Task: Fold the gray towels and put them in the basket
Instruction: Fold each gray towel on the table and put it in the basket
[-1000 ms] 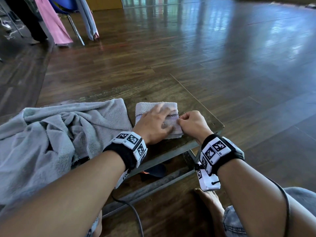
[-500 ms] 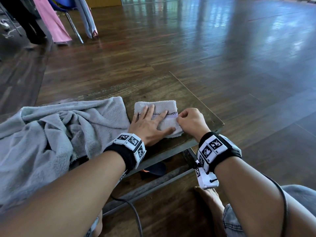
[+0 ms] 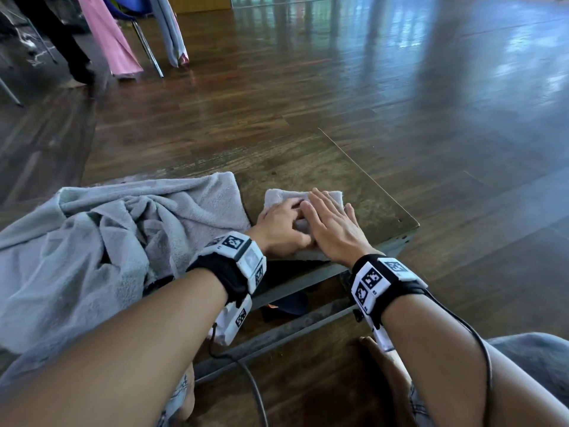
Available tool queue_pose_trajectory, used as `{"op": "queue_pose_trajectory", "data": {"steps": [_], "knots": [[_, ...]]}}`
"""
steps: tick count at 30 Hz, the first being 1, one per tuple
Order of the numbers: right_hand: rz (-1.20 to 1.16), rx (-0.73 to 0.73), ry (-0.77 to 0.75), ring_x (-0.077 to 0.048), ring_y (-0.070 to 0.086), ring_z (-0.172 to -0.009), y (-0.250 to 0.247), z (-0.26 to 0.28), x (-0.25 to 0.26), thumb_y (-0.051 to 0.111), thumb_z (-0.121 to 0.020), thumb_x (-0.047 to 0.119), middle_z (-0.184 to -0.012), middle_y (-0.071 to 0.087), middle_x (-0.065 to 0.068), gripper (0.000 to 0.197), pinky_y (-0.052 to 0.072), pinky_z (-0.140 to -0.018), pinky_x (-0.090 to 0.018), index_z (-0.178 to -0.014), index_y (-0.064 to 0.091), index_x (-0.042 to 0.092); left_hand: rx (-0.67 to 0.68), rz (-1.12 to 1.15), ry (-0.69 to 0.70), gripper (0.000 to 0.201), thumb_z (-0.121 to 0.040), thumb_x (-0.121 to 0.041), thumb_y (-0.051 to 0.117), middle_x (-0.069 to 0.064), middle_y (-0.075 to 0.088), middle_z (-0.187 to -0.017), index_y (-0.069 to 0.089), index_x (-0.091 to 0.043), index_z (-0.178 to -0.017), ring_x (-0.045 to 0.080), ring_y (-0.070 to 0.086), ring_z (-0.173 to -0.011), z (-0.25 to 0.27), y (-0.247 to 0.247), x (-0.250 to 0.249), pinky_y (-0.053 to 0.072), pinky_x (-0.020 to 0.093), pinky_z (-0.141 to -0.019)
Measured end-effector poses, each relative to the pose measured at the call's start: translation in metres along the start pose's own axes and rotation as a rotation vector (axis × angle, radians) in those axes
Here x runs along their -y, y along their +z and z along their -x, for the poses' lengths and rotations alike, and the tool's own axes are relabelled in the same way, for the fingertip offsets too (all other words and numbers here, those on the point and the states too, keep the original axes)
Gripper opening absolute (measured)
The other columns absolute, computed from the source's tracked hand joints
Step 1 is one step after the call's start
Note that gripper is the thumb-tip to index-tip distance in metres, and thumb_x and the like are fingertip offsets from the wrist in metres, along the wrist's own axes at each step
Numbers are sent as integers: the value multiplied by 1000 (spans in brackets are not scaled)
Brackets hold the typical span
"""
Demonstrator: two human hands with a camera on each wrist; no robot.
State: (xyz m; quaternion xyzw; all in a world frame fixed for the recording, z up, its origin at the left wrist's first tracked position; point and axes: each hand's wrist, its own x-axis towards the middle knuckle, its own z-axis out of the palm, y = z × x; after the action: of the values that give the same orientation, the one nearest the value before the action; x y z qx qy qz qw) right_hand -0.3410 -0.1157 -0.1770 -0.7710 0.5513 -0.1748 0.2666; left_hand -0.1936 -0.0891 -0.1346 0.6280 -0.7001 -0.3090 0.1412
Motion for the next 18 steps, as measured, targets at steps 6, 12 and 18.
{"op": "queue_pose_trajectory", "data": {"steps": [6, 12, 18], "knots": [[173, -14, 2, -1, -11, -153, 2, 2, 0, 19, -106, 53, -169, -2, 14, 64, -12, -125, -42, -163, 9, 24, -50, -193, -35, 60, -106, -38, 29, -6, -7, -167, 7, -23, -160, 12, -12, -153, -5, 19, 15, -2, 47, -124], [214, -23, 78, -4, -13, -154, 2, -1, 0, 18, -105, 53, -170, -6, 10, 68, -13, -124, -42, -163, 4, 20, 6, -247, -88, 64, -103, -53, 16, -11, -24, -163, -10, -30, -158, 8, -23, -149, -7, 25, 24, -9, 52, -122], [219, -7, 177, -8, -12, -155, 1, -1, -4, 18, -104, 56, -169, -13, 6, 73, -15, -124, -43, -162, -4, 17, -38, -243, -153, 72, -101, -56, 23, -13, -21, -164, -10, -27, -158, 5, -20, -150, -4, 22, 19, -13, 48, -122]]}}
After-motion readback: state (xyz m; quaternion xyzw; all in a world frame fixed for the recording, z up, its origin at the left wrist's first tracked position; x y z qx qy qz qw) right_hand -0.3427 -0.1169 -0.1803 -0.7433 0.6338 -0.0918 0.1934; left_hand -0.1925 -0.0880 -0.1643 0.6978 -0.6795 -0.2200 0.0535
